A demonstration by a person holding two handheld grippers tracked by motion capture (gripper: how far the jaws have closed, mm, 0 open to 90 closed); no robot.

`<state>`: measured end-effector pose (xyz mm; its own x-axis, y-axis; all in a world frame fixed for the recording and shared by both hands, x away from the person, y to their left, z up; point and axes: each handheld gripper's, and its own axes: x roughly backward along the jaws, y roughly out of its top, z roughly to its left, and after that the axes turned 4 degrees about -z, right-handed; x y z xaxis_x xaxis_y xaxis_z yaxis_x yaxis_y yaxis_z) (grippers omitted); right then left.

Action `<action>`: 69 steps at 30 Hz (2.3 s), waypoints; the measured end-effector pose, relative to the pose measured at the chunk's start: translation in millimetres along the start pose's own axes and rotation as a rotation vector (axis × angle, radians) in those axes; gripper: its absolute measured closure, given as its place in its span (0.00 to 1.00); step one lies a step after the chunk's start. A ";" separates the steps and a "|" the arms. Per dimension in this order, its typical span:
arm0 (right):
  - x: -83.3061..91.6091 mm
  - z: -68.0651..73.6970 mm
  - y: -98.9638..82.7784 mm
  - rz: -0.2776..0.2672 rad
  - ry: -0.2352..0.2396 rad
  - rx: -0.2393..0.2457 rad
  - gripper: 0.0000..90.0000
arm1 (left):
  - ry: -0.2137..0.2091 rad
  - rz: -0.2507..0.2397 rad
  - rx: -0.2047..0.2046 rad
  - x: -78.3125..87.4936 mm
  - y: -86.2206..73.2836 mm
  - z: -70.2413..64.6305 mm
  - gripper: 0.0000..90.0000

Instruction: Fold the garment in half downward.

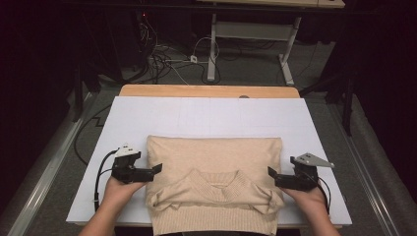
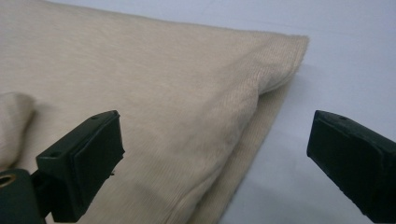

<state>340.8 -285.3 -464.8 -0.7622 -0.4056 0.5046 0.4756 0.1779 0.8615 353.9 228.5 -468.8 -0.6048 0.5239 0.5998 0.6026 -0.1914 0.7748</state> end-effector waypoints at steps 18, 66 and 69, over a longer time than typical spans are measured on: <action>-53.7 -13.9 18.7 0.151 -0.047 -0.033 0.16 | 0.084 0.096 -0.017 -34.3 10.0 6.1 0.13; -57.8 -5.3 87.0 -0.073 0.015 0.103 0.85 | 0.075 -0.107 -0.136 -22.4 72.4 14.8 0.84; -72.5 -10.0 84.6 -0.020 0.009 0.088 0.81 | 0.074 -0.062 -0.100 -36.1 68.7 20.6 0.82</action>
<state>440.7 -249.7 -429.1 -0.7672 -0.4176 0.4868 0.4193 0.2478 0.8734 427.8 213.6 -441.4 -0.6778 0.4757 0.5606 0.5103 -0.2445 0.8245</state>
